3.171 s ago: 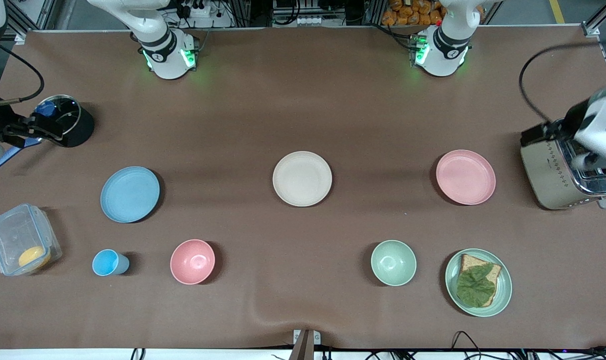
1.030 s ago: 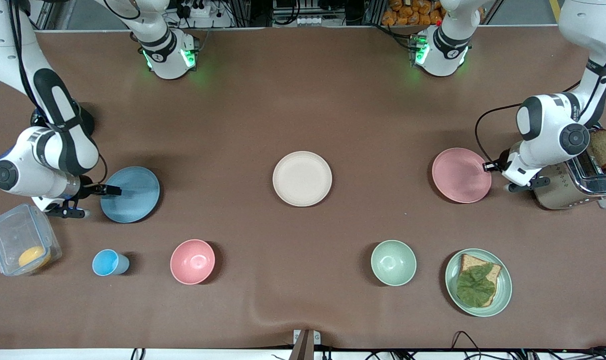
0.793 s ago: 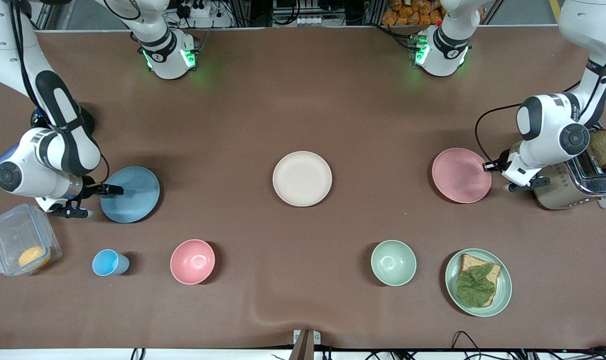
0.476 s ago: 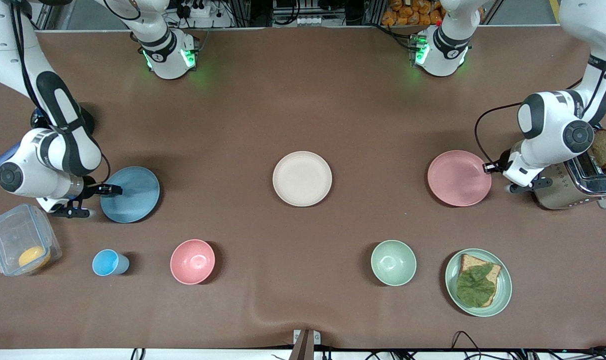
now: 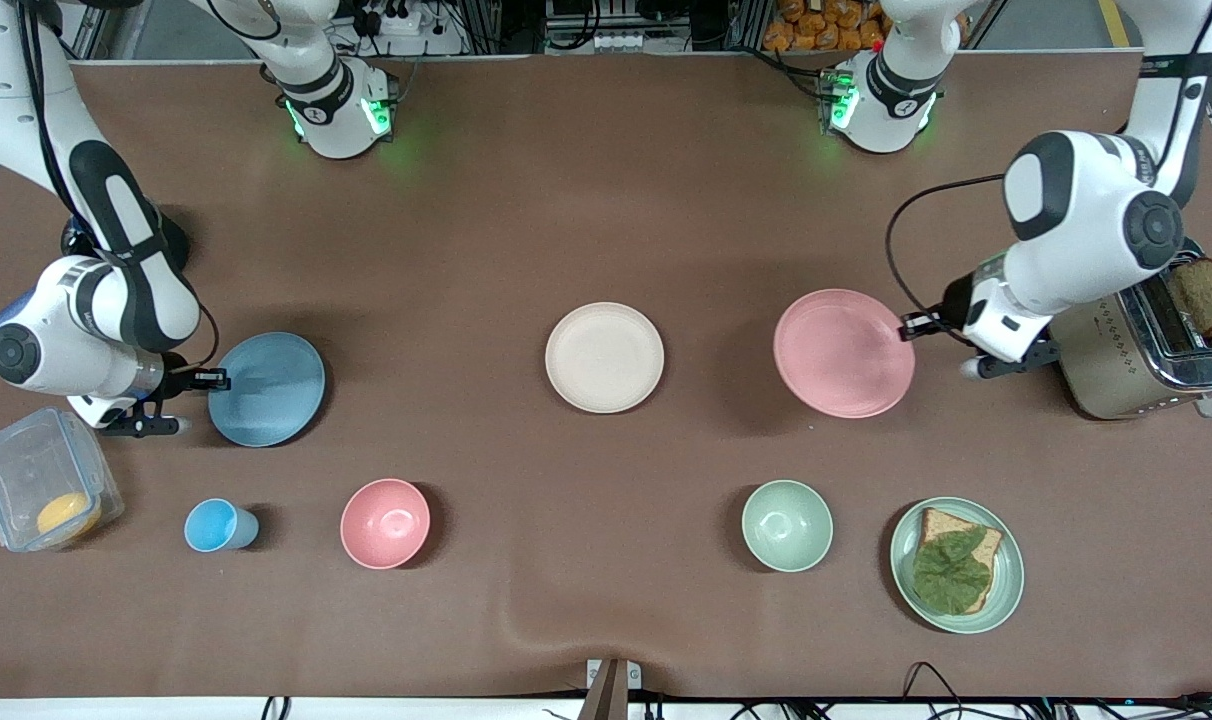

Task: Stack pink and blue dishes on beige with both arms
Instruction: 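Carry the pink plate onto the beige plate with the left gripper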

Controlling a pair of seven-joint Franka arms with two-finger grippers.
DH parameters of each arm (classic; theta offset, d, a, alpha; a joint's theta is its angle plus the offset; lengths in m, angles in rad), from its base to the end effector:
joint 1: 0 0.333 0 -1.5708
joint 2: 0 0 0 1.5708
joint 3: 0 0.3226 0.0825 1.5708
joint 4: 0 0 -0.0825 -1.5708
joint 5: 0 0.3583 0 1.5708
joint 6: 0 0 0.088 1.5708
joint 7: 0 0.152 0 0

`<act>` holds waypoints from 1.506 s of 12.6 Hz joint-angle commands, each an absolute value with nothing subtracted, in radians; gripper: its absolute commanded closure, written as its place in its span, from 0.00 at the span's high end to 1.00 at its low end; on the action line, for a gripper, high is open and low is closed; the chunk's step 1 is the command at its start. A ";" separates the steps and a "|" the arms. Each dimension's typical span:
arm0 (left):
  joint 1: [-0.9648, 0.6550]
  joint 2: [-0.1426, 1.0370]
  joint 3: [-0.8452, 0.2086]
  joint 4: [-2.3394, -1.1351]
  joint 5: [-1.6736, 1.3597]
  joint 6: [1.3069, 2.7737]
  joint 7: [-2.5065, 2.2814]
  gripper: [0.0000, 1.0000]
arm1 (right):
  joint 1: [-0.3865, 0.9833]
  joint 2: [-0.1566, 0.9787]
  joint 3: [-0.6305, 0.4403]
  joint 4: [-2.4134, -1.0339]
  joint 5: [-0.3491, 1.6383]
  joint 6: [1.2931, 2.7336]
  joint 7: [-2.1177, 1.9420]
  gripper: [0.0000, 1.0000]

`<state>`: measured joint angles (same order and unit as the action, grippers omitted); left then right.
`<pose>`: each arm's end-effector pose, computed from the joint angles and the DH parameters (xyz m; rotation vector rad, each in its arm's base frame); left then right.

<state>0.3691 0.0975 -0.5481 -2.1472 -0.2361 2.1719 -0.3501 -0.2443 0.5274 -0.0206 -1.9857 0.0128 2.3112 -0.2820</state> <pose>0.5117 -0.1092 0.3389 2.8840 0.4532 -0.1798 0.5472 -0.1479 0.1624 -3.0745 -0.0142 0.3005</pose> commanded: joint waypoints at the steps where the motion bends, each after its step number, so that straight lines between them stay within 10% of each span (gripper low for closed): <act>1: 0.353 0.162 -0.653 -2.077 -0.258 2.163 -0.544 0.00 | -0.250 0.537 -0.008 -1.970 0.003 2.309 -0.287 0.00; 7: 0.074 0.357 -0.658 -2.077 -0.224 2.436 -0.886 0.00 | -0.216 0.523 -0.002 -1.688 0.008 1.890 -0.288 0.00; 19: -0.135 0.675 -0.617 -1.856 0.181 2.516 -1.367 0.00 | -0.063 0.463 0.048 -1.683 0.439 1.739 -0.354 0.00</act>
